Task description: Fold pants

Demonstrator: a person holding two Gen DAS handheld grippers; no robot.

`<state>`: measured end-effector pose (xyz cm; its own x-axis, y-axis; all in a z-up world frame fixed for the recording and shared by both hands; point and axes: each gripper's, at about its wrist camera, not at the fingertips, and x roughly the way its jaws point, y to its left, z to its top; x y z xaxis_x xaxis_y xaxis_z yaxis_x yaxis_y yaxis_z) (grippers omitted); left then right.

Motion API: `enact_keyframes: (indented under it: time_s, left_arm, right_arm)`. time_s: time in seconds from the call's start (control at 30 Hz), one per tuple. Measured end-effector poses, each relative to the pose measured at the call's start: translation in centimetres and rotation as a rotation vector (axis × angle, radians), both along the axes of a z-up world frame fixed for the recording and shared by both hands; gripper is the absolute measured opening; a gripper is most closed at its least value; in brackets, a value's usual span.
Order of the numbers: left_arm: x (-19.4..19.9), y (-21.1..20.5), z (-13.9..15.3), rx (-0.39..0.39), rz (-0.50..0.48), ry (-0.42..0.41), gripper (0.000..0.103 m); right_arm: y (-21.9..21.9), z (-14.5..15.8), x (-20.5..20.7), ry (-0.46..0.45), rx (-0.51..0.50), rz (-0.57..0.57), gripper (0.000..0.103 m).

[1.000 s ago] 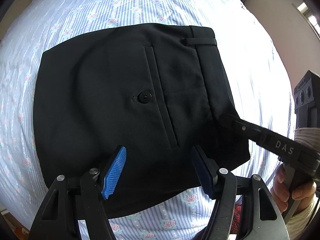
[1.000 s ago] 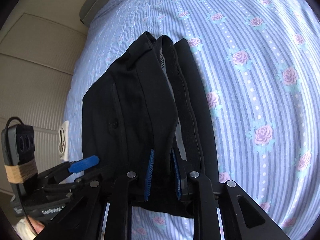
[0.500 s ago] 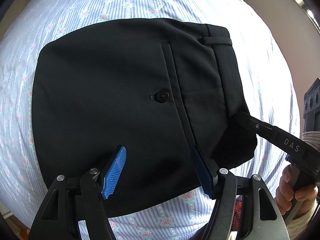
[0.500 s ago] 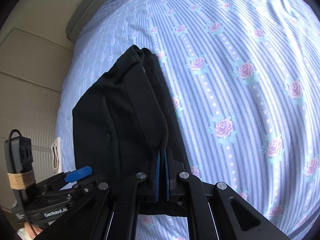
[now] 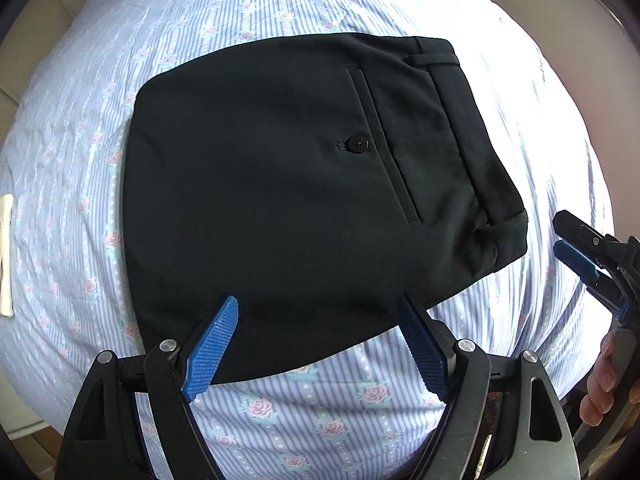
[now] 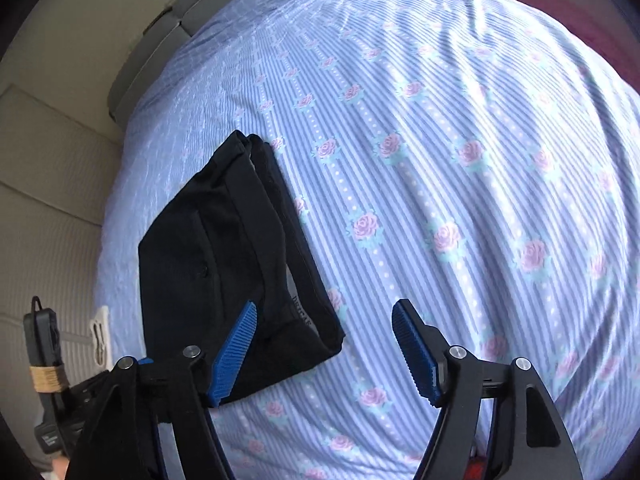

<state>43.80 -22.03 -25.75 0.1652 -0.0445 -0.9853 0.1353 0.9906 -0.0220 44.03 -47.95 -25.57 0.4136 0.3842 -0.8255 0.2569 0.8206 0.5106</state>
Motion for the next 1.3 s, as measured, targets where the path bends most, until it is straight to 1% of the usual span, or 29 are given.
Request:
enact_keyframes:
  time_s: [0.1, 0.2, 0.3, 0.33, 0.43, 0.5, 0.57, 0.6, 0.73, 0.9, 0.97, 1.03, 1.1, 1.17, 1.23, 1.3]
  left_arm:
    - [-0.9, 0.3, -0.1, 0.018, 0.004, -0.017, 0.082]
    - [-1.1, 0.5, -0.9, 0.01, 0.007, 0.006, 0.082]
    - [-1.3, 0.6, -1.7, 0.023, -0.013, 0.008, 0.082]
    - [-1.3, 0.5, -1.9, 0.025, -0.022, 0.006, 0.082]
    - [-1.1, 0.0, -2.8, 0.028, -0.04, 0.008, 0.082]
    - [-0.6, -0.4, -3.4, 0.032, -0.045, 0.011, 0.082]
    - [-0.3, -0.6, -3.7, 0.037, -0.041, 0.001, 0.082]
    - [0.3, -0.4, -4.1, 0.037, -0.03, -0.01, 0.082]
    - [1.4, 0.0, -4.7, 0.021, 0.012, -0.03, 0.082]
    - [2.1, 0.9, -5.1, 0.003, 0.049, -0.037, 0.082]
    - [2.2, 1.6, -5.2, -0.005, 0.065, -0.035, 0.082]
    - [2.2, 2.8, -5.4, -0.01, 0.08, -0.035, 0.082]
    - [2.2, 4.1, -5.1, -0.013, 0.1, -0.036, 0.082]
    - [2.4, 5.9, -4.8, -0.022, 0.122, -0.031, 0.082]
    - [2.4, 8.2, -4.4, -0.029, 0.142, -0.039, 0.082]
    - [2.4, 10.0, -4.2, -0.032, 0.159, -0.054, 0.082]
  right_arm:
    - [0.1, -1.8, -2.1, 0.027, 0.129, -0.081, 0.074]
    - [1.3, -4.3, -3.8, 0.041, 0.251, -0.14, 0.074]
    - [2.8, -6.5, -4.7, 0.049, 0.358, -0.18, 0.074]
    - [3.2, -7.1, -4.8, 0.042, 0.385, -0.188, 0.074]
    - [3.7, -8.6, -4.7, 0.027, 0.41, -0.198, 0.074]
    - [3.6, -9.7, -4.3, 0.01, 0.458, -0.216, 0.075]
    - [3.6, -10.1, -3.7, -0.015, 0.498, -0.22, 0.076]
    - [3.7, -10.2, -3.3, -0.031, 0.5, -0.209, 0.076]
    - [4.5, -10.5, -1.2, -0.06, 0.455, -0.161, 0.076]
    - [4.7, -10.7, 0.1, -0.065, 0.459, -0.187, 0.075]
    - [4.5, -10.5, 0.8, -0.045, 0.458, -0.213, 0.07]
    - [4.7, -10.2, 1.3, -0.01, 0.418, -0.232, 0.053]
    - [5.1, -9.8, 2.0, 0.035, 0.355, -0.23, 0.049]
    - [6.0, -8.5, 2.6, 0.061, 0.262, -0.208, 0.044]
    - [7.6, -6.5, 3.4, 0.07, 0.096, -0.142, 0.039]
    - [9.6, -4.7, 4.1, 0.074, -0.058, -0.088, 0.038]
